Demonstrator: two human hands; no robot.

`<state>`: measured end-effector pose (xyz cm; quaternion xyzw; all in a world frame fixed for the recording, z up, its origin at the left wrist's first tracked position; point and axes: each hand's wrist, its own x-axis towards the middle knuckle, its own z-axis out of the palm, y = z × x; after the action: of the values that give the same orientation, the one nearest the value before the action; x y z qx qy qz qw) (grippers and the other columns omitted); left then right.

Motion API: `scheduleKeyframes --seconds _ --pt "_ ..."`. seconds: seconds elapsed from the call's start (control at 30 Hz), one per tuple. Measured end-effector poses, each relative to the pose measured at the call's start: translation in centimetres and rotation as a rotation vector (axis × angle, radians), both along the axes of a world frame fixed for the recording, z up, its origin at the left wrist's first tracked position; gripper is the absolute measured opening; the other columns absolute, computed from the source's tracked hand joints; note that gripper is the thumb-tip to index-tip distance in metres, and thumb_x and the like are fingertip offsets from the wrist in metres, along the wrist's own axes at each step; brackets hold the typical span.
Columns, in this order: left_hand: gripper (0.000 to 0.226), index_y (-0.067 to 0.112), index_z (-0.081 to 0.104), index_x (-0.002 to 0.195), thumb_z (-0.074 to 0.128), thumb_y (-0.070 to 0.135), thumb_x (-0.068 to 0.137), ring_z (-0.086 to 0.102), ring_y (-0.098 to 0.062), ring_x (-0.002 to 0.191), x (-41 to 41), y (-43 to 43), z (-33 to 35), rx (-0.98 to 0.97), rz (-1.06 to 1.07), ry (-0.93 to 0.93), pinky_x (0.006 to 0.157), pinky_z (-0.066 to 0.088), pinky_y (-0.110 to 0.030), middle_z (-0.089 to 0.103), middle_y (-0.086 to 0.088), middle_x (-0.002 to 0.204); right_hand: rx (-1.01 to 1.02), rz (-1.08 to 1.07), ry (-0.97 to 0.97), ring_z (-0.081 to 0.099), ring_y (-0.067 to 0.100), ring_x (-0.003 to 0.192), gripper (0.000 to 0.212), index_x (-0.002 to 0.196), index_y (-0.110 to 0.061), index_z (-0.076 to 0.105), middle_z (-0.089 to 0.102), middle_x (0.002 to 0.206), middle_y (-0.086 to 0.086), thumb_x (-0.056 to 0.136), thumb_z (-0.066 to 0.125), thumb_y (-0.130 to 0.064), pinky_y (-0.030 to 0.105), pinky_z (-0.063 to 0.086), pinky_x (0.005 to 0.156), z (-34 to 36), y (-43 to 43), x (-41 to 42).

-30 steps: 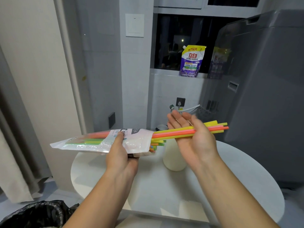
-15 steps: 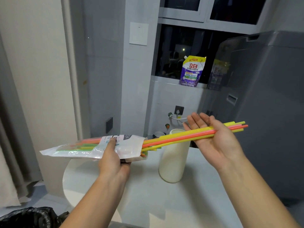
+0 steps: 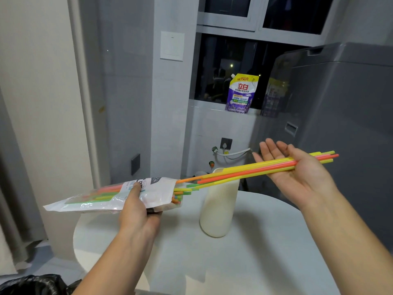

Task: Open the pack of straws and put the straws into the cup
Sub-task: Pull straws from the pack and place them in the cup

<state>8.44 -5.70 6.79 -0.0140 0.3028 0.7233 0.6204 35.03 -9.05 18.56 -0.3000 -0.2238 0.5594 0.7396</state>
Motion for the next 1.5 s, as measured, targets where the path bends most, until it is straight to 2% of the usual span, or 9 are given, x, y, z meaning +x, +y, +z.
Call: scheduleKeyframes --seconds 0.13,0.3,0.43,0.67,0.8,0.97,1.1,1.3,1.5 --pt "0.043 0.015 0.057 0.146 0.066 0.021 0.104 0.076 -0.023 0.108 -0.5 0.3 0.0 -0.001 0.015 -0.008 0.078 0.065 -0.043 0.073 -0.006 0.135 -0.014 -0.027 0.009 0.077 0.032 0.086 0.025 0.106 -0.002 0.059 0.078 0.092 0.018 0.107 0.041 -0.02 0.053 0.055 0.084 -0.2 0.1 0.7" --pt "0.04 0.017 0.058 0.144 0.065 0.021 0.105 0.075 -0.017 0.087 -0.7 0.5 -0.1 -0.017 0.022 -0.01 0.055 0.066 -0.035 0.075 -0.003 0.119 -0.016 -0.058 0.016 0.077 0.032 0.084 0.023 0.107 -0.004 0.059 0.078 0.09 0.017 0.107 0.041 -0.019 0.053 0.055 0.083 0.3 0.1 1.7" --pt "0.037 0.017 0.058 0.142 0.065 0.022 0.106 0.075 -0.016 0.085 -1.3 0.9 -0.1 -0.013 0.027 -0.014 0.055 0.065 -0.035 0.076 -0.001 0.108 -0.011 -0.091 0.025 0.077 0.031 0.084 0.022 0.104 -0.005 0.059 0.078 0.089 0.016 0.107 0.041 -0.018 0.054 0.055 0.085 0.7 -0.2 2.7" --pt "0.042 0.016 0.055 0.148 0.063 0.021 0.107 0.075 -0.021 0.111 -1.4 1.1 0.0 -0.009 0.047 -0.01 0.072 0.062 -0.039 0.073 -0.005 0.134 -0.029 -0.123 0.023 0.077 0.03 0.081 0.022 0.1 -0.005 0.059 0.079 0.087 0.015 0.106 0.042 -0.017 0.053 0.056 0.083 0.9 -0.6 3.3" --pt "0.041 0.016 0.055 0.147 0.063 0.021 0.107 0.076 -0.017 0.092 -1.5 1.2 -0.2 -0.011 0.051 -0.008 0.056 0.065 -0.034 0.074 -0.004 0.126 -0.041 -0.152 0.032 0.077 0.029 0.08 0.021 0.102 -0.006 0.059 0.079 0.086 0.014 0.107 0.041 -0.018 0.053 0.056 0.081 0.9 -0.7 4.0" --pt "0.044 0.017 0.056 0.148 0.065 0.02 0.105 0.076 -0.016 0.089 -1.6 1.4 -0.4 -0.015 0.062 -0.012 0.064 0.066 -0.035 0.075 -0.002 0.125 -0.043 -0.197 0.06 0.078 0.028 0.08 0.021 0.104 -0.008 0.059 0.079 0.086 0.012 0.107 0.041 -0.019 0.052 0.057 0.083 1.1 -1.0 5.2" --pt "0.044 0.017 0.056 0.147 0.066 0.02 0.105 0.076 -0.015 0.088 -1.4 1.4 -0.4 -0.024 0.062 -0.009 0.051 0.064 -0.032 0.076 -0.002 0.123 -0.044 -0.22 0.06 0.078 0.026 0.08 0.022 0.104 -0.009 0.059 0.079 0.086 0.011 0.107 0.04 -0.019 0.051 0.057 0.081 1.1 -1.3 5.7" --pt "0.044 0.018 0.055 0.148 0.065 0.023 0.106 0.076 -0.015 0.09 -1.2 1.5 -0.7 -0.007 0.036 -0.001 0.053 0.065 -0.031 0.076 -0.001 0.123 -0.045 -0.237 0.064 0.078 0.026 0.08 0.021 0.103 -0.009 0.059 0.079 0.085 0.011 0.107 0.042 -0.019 0.051 0.057 0.084 1.2 -1.7 6.5" --pt "0.037 0.019 0.057 0.143 0.063 0.023 0.106 0.077 -0.013 0.074 -0.7 1.3 -0.9 0.001 0.013 0.022 0.046 0.061 -0.03 0.076 0.0 0.102 -0.044 -0.257 0.074 0.078 0.026 0.079 0.02 0.103 -0.01 0.059 0.079 0.085 0.01 0.107 0.041 -0.018 0.05 0.058 0.08 1.4 -2.2 7.1"
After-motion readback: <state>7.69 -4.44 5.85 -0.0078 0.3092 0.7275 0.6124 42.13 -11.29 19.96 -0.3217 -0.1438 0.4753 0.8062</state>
